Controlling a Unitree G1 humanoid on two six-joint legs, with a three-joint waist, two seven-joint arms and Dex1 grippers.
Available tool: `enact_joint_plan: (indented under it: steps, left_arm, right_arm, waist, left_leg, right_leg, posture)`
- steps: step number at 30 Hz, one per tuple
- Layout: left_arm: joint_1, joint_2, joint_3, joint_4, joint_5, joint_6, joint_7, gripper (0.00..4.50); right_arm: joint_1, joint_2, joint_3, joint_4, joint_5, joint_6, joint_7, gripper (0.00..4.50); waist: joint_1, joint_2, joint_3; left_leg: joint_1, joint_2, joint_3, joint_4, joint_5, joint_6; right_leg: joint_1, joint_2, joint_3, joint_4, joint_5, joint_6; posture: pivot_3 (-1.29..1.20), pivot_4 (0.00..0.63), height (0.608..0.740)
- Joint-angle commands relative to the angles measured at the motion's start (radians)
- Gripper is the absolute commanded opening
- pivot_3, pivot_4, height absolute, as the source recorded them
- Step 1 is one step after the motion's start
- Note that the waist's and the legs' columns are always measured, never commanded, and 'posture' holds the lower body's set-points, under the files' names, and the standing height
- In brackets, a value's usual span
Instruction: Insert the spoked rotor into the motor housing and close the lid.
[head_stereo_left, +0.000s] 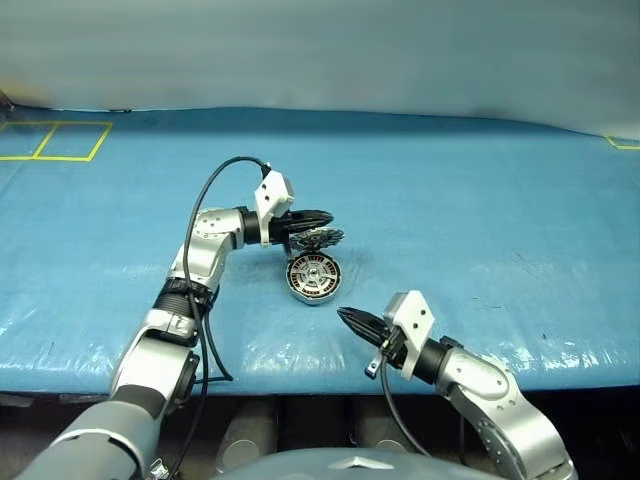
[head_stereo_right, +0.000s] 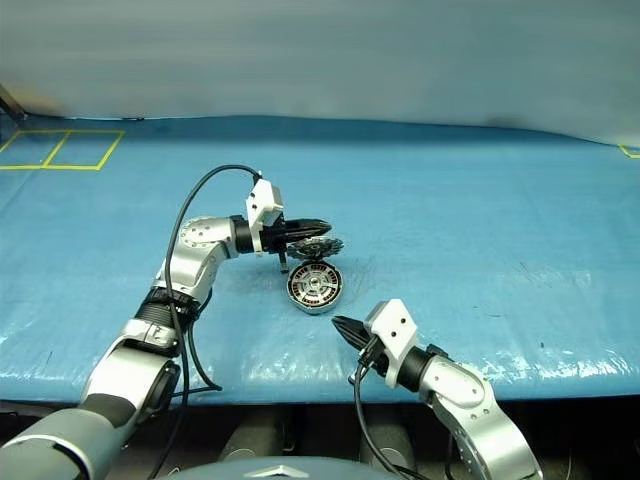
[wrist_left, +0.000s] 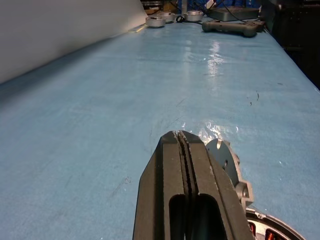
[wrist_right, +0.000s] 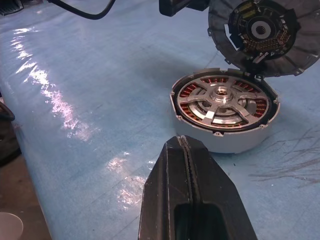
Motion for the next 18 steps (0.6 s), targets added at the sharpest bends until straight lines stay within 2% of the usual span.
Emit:
enact_joint_plan:
  steps: [1,8,18]
  left_arm:
    - [0.031,0.004,-0.027,-0.073,0.000,0.012,-0.028,0.03]
    - [0.117,0.004,-0.094,-0.199,-0.004,0.078,-0.079,0.03]
    - [0.157,0.020,-0.147,-0.162,0.056,0.070,-0.063,0.03]
  right_arm:
    - [0.010,-0.003,-0.012,-0.046,0.010,0.002,-0.016,0.00]
    - [0.010,0.008,-0.003,-0.047,0.016,-0.013,-0.029,0.00]
    - [0.006,0.003,0.007,-0.019,-0.008,-0.029,-0.040,0.00]
  waist:
    - [0.000,0.000,0.000]
    - [0.000,0.000,0.000]
    - [0.000,0.000,0.000]
  left_leg:
    - [0.000,0.000,0.000,0.000,0.000,0.000]
    - [0.001,0.000,0.000,0.000,0.000,0.000]
    - [0.001,0.000,0.000,0.000,0.000,0.000]
  right_leg:
    - [0.000,0.000,0.000,0.000,0.000,0.000]
    - [0.000,0.000,0.000,0.000,-0.002,-0.004]
    - [0.001,0.000,0.000,0.001,-0.002,-0.004]
  posture:
    - [0.00,0.150,0.740]
    - [0.00,0.150,0.740]
    - [0.00,0.150,0.740]
